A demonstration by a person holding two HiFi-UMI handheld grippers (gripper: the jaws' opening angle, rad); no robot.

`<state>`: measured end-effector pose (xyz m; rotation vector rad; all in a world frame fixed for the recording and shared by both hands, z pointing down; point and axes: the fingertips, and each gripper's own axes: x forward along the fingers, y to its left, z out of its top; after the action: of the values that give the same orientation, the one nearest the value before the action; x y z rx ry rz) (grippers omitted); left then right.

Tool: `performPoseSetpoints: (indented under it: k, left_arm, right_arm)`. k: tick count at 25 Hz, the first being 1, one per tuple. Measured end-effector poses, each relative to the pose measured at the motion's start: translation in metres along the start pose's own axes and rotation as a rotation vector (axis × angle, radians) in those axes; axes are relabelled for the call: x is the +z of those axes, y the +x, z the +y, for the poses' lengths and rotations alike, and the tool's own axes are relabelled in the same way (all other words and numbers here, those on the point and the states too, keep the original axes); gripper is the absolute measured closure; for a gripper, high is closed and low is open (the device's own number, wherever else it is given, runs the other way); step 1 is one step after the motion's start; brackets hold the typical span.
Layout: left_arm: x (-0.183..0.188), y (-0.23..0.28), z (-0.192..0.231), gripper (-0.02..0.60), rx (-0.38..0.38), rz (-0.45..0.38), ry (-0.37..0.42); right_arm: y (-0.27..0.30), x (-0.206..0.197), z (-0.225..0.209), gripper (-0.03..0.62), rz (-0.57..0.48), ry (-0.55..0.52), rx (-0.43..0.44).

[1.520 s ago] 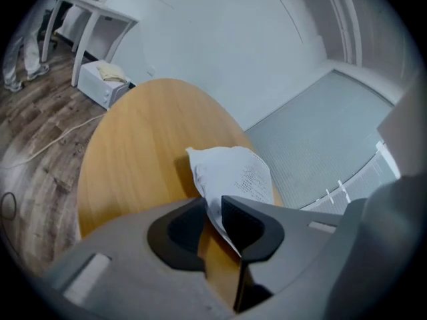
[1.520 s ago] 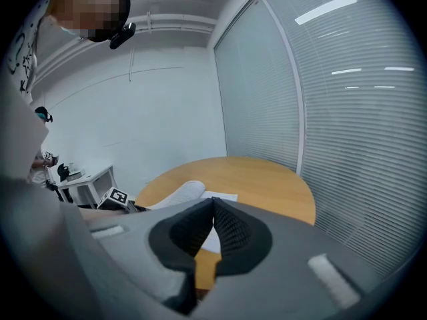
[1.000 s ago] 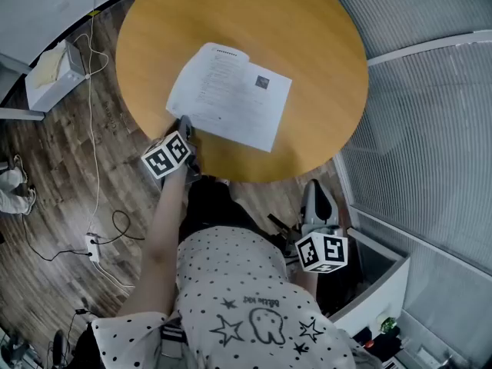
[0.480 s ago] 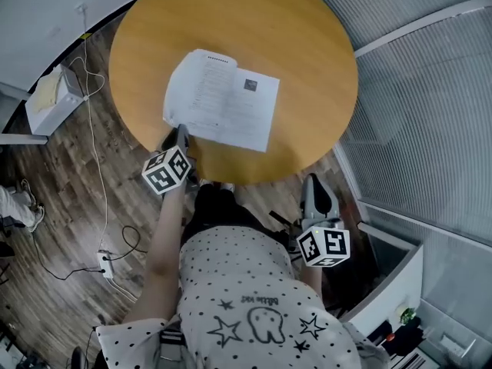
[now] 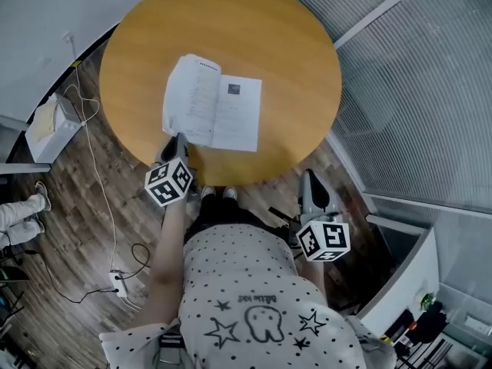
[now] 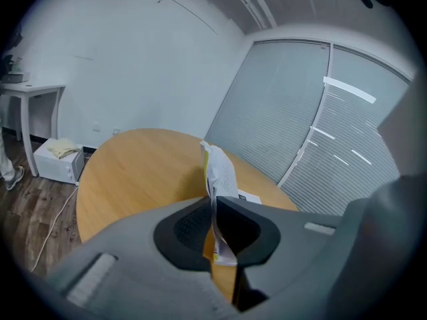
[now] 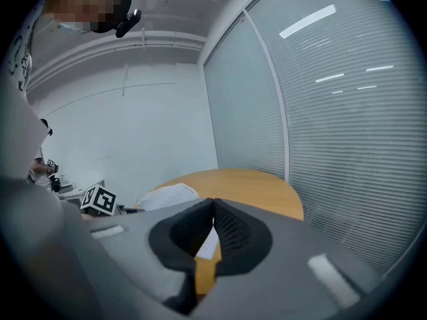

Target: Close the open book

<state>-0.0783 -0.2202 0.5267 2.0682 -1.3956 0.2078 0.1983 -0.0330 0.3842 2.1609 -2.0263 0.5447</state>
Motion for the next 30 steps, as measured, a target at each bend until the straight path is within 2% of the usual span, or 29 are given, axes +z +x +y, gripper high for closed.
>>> performPoseSetpoints:
  k: [12,20,30]
  left_arm:
    - [0.001,0.001,-0.056,0.551,-0.094,-0.004,0.155]
    - [-0.010,-0.001,-0.077,0.551,-0.110,-0.007,0.154]
    - [-0.025,0.005,-0.099,0.552,-0.116,-0.021,0.196]
  right_arm:
    - [-0.021,0.007,-0.019,0.590,-0.055,0.017,-0.039]
    - [-0.038,0.008,-0.034,0.590,-0.079,0.010,-0.053]
    - [-0.062,0.006,-0.062,0.589,-0.106,-0.004,-0.099]
